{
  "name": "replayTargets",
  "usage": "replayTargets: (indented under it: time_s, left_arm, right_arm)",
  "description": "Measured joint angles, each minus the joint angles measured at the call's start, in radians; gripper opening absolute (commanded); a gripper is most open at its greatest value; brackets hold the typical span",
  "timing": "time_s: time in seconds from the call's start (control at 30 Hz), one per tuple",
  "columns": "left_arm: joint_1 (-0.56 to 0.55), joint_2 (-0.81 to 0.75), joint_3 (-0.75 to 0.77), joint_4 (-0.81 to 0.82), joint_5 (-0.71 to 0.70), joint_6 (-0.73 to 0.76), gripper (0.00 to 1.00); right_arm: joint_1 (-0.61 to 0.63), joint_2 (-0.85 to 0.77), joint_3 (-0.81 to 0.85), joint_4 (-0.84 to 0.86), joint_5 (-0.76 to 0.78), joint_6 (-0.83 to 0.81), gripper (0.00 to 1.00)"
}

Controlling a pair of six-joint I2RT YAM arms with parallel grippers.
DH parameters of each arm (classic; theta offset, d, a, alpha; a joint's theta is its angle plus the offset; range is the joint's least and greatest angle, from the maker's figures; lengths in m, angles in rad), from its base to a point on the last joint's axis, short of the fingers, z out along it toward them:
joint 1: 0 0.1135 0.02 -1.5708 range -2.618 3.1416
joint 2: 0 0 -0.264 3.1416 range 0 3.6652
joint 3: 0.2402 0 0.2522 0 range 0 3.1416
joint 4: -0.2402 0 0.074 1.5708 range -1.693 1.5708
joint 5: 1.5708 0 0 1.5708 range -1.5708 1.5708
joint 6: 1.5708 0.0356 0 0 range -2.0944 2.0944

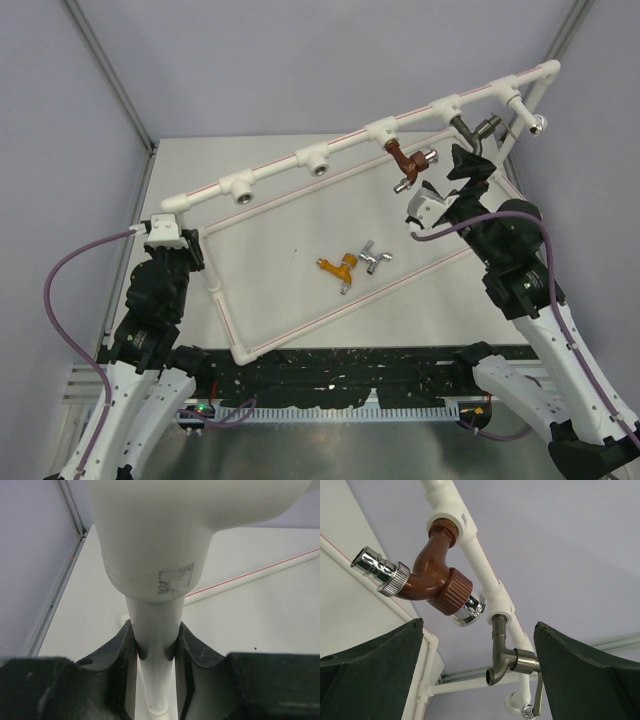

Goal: Install the water faucets

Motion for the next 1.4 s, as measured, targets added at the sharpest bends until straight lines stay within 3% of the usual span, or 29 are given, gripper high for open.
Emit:
replayTargets:
  time_s: [0.3,0.4,0.47,0.63,0.8,0.97,1.13,1.4]
  left_arm:
    - [0.0,0.0,0.0,0.0,0.0,0.0,0.0]
    - [0.0,0.0,0.0,0.0,0.0,0.0,0.0]
    - [0.0,0.0,0.0,0.0,0.0,0.0,0.0]
    - [0.0,0.0,0.0,0.0,0.0,0.0,0.0]
    - [0.0,-0.003,0.0,-0.001,0.0,0.0,0.0]
    - [0.0,-0.004,0.0,-0.002,0.0,0.0,0.0]
    - [0.0,-0.006,-0.001,-0.003,-0.001,0.0,0.0]
    - [0.0,-0.006,-0.002,-0.001,0.0,-0.001,0.0]
  right_arm:
    - [0.123,0.112,0.037,-0.018,0.078,-0.196,0.96]
    - [0.137,0.148,0.037,0.005,0.108,-0.213,1.0]
    - [0.138,0.171,0.037,0.022,0.126,-0.216,0.93]
    - [0.138,0.208,0.031,0.092,0.145,-0.169,0.65]
    - [0.139,0.211,-0.01,0.151,0.118,-0.025,0.53]
    - [0.138,0.208,-0.056,0.274,0.092,0.27,0.28]
    - [0.131,0.198,-0.158,0.506,0.142,0.793,0.09]
    - [0.137,0.252,-0.306,0.863,0.335,1.725,0.08]
